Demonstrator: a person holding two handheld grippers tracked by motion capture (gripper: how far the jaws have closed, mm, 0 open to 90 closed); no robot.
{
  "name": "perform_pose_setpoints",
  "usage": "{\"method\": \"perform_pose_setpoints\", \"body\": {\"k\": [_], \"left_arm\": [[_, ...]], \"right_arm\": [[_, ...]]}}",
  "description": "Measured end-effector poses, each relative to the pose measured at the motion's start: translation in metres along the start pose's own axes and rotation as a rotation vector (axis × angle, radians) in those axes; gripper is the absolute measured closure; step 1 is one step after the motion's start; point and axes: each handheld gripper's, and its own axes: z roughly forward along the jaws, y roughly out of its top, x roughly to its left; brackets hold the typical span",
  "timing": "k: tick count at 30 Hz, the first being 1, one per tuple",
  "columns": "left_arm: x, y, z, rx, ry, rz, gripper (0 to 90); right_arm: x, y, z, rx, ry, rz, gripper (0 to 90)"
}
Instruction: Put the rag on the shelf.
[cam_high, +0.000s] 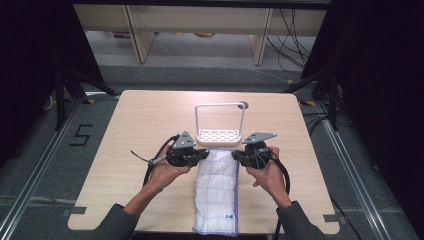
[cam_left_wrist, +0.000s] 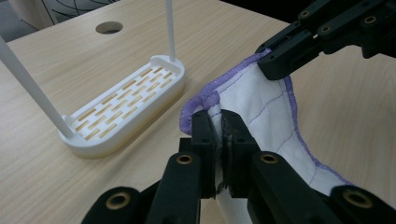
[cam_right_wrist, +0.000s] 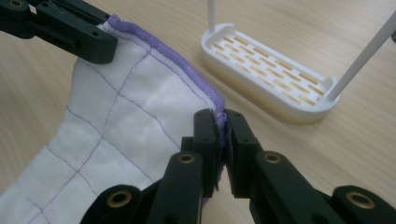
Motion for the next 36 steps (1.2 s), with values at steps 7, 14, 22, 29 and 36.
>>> {"method": "perform_pose_setpoints", "body": {"k": [7, 14, 22, 29, 36], "left_arm": [[-0.006, 0.016, -0.014, -0.023, -0.02, 0.028, 84.2], [-0.012, 0.028, -0.028, -0.047, -0.022, 0.049, 84.2], [-0.018, 0.057, -0.049, -0.094, -0.031, 0.09, 84.2], [-0.021, 0.091, -0.073, -0.134, -0.011, 0.135, 84.2], [-0.003, 0.119, -0.076, -0.138, 0.042, 0.111, 84.3]], "right_arm": [[0.007, 0.009, -0.02, -0.02, 0.008, -0.018, 84.7], [0.009, 0.017, -0.038, -0.066, 0.015, -0.049, 84.7], [0.017, 0.038, -0.067, -0.127, 0.029, -0.069, 84.8], [0.017, 0.068, -0.093, -0.21, -0.005, -0.126, 84.8], [0.007, 0.104, -0.099, -0.22, -0.035, -0.128, 84.9]]}}
